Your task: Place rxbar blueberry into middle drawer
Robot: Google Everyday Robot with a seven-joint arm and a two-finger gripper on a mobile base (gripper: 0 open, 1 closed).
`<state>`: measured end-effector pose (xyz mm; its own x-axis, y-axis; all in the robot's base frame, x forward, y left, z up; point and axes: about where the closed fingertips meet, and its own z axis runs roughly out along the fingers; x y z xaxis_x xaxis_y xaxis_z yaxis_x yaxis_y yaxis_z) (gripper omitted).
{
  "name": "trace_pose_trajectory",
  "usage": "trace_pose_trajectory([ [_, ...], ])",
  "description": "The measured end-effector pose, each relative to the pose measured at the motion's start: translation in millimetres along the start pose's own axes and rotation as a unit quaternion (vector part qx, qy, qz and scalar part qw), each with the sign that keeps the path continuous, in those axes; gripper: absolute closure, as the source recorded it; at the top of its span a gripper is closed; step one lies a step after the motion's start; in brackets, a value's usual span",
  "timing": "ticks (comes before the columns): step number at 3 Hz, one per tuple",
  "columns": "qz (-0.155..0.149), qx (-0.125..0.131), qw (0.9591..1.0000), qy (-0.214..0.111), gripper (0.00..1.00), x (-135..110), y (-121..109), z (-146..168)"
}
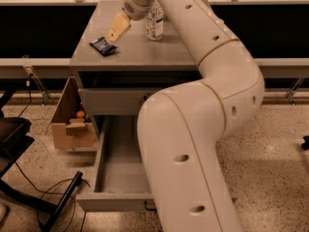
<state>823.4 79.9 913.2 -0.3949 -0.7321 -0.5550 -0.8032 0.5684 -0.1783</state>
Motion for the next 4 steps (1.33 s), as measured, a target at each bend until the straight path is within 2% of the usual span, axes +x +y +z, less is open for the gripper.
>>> trace_pose_trajectory([
  [1,-0.005,0.018,0.9998,-0.001,0.0,-28.6,3.0,-5.8],
  [2,0.006,0.019,0.9998,-0.002,0.0,-46.1,12.5,8.5],
  [4,0.036,-0.003,0.9993,0.014,0.0,-51.6,35.2,56.5],
])
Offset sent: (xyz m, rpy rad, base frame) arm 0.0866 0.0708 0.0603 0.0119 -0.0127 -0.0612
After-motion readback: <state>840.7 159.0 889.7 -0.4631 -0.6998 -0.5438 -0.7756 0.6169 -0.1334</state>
